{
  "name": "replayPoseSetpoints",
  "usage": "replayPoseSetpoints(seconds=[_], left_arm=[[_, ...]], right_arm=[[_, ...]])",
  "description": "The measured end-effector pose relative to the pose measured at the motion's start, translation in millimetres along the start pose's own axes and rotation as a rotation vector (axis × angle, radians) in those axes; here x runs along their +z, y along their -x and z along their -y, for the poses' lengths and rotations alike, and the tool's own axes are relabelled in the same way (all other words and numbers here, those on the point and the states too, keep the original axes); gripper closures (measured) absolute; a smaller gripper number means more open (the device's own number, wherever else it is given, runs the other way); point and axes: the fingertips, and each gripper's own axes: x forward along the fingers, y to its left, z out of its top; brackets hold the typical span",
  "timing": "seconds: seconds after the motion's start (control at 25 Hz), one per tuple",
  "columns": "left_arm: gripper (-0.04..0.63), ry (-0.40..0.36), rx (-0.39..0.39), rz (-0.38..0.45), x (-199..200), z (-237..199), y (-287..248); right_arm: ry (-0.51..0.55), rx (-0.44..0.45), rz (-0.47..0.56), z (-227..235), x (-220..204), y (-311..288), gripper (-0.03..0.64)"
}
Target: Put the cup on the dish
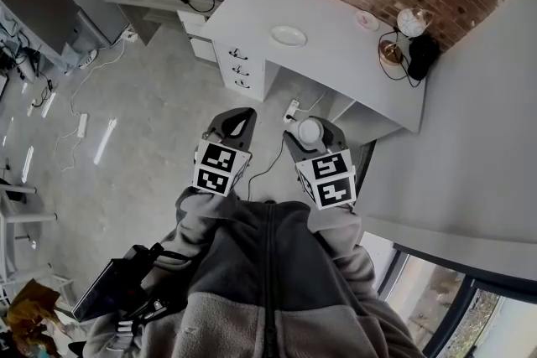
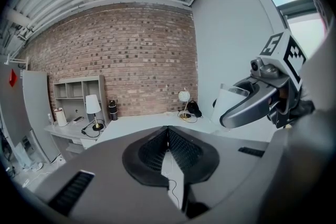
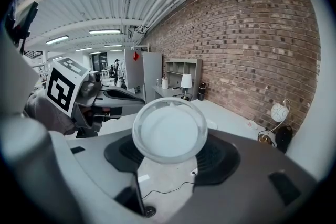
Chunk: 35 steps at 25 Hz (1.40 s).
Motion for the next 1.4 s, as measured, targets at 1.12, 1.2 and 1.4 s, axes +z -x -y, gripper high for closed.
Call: replayPoseSetpoints(seconds=[1.12,1.2,1.4], left_arm=[[0.589,0.024,0.052,-0.048,-20,31,-8],[0.589,0.028,0.054,-0.043,-21,27,-10],[0.589,0.025,0.044,-0.037,-22,31,-6]], right_arm=[[0.019,0.087,-0.024,5,-34,8,0.359],[0.020,0.085,-0.024,6,-34,7,0.359],[0.017,0.065,-0.026,5,-38,13,0.359]])
